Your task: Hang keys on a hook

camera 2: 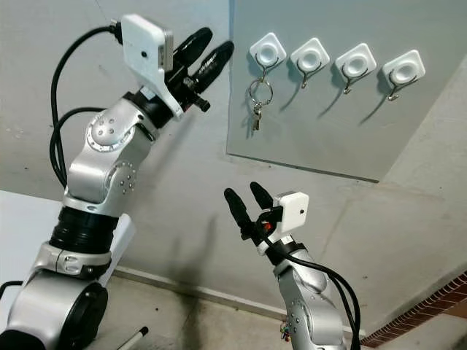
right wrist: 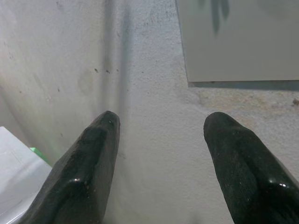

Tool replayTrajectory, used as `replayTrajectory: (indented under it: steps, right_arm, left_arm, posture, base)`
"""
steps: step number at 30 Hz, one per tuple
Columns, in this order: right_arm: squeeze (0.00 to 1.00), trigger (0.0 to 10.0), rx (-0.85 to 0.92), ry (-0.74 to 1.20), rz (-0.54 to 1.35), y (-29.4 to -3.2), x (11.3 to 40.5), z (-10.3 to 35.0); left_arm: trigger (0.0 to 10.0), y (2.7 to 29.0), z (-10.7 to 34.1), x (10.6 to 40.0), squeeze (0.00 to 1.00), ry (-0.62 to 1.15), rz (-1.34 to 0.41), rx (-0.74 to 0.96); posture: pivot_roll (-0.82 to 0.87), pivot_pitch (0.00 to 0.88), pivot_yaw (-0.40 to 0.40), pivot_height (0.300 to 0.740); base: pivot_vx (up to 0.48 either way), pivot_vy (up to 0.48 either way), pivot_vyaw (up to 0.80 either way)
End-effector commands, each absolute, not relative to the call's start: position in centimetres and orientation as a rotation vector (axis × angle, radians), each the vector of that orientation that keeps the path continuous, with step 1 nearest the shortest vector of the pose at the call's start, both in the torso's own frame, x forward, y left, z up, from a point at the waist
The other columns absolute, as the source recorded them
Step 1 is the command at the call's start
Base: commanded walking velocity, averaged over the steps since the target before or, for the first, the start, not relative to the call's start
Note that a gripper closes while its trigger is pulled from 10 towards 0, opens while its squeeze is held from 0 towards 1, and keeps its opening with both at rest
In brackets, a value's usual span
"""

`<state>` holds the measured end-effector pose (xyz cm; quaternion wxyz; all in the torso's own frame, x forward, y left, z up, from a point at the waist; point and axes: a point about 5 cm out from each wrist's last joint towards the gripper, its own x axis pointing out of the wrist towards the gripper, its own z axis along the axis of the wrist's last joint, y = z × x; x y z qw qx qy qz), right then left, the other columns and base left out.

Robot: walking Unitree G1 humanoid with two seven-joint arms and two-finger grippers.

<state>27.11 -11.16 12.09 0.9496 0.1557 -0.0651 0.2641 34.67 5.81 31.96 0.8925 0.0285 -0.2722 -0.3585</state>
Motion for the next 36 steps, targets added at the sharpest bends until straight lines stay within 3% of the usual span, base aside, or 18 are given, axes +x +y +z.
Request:
replayTrajectory:
  steps: [1,20,36]
  right_arm:
    - [0.0,10.0,0.31,-0.14,0.534,-11.1,27.1,12.2]
    - [0.0,10.0,0.313,-0.154,0.518,-10.8,26.7,12.5]
    - [0.0,10.0,0.322,-0.152,0.476,-10.7,25.9,12.3]
  left_arm:
    - [10.0,5.3,32.7,34.7,0.0,-0.583,-0.774,0.116]
    - [10.0,3.5,33.7,36.2,0.0,-0.587,-0.922,0.179]
    - [10.0,4.3,34.8,38.8,0.0,-0.539,-0.861,0.164]
  posture:
    - [-0.03,0.0,-0.002,0.74]
    - [-0.07,0.022,0.031,0.74]
    - [-0.11,0.041,0.062,0.74]
  base:
    - [0.0,0.0,0.0]
    - [0.0,0.0,0.0]
    - [0.0,0.0,0.0]
